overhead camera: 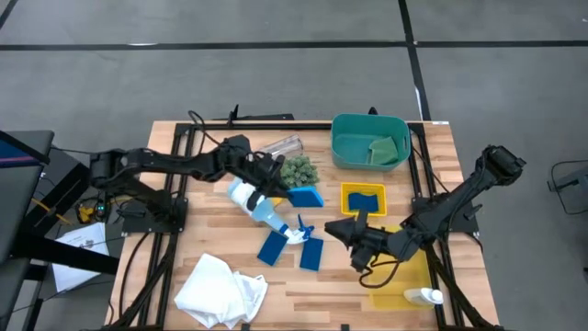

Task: Pick & Place Kitchen Items
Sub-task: Put the blue sponge into the top yellow bin

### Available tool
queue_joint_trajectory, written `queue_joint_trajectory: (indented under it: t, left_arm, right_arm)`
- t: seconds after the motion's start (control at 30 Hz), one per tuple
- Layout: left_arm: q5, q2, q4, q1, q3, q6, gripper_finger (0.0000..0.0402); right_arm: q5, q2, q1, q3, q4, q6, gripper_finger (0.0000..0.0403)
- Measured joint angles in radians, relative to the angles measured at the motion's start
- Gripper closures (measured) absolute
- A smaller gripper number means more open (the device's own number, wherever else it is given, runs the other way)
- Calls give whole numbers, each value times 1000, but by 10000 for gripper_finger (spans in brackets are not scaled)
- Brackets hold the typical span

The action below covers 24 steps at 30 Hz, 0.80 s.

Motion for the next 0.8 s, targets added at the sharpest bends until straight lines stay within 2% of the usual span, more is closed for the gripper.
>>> queue_joint_trajectory:
  t: [0.23, 0.33, 0.5, 0.7, 0.8]
  left_arm:
    - [44, 41, 146, -18, 0, -112, 396]
    - [46, 42, 152, -31, 4, -116, 396]
    - [46, 43, 154, -51, 19, -130, 396]
    - [47, 43, 115, -31, 19, -120, 396]
    - [40, 43, 63, -7, 19, -69, 396]
  right_arm:
    - [95, 39, -6, 3, 21, -156, 295]
    - [153, 74, -7, 0, 111, -259, 295]
    - [177, 130, -8, 4, 223, -439, 289]
    - [175, 112, 14, 22, 227, -449, 257]
    - [175, 100, 34, 23, 329, -388, 240]
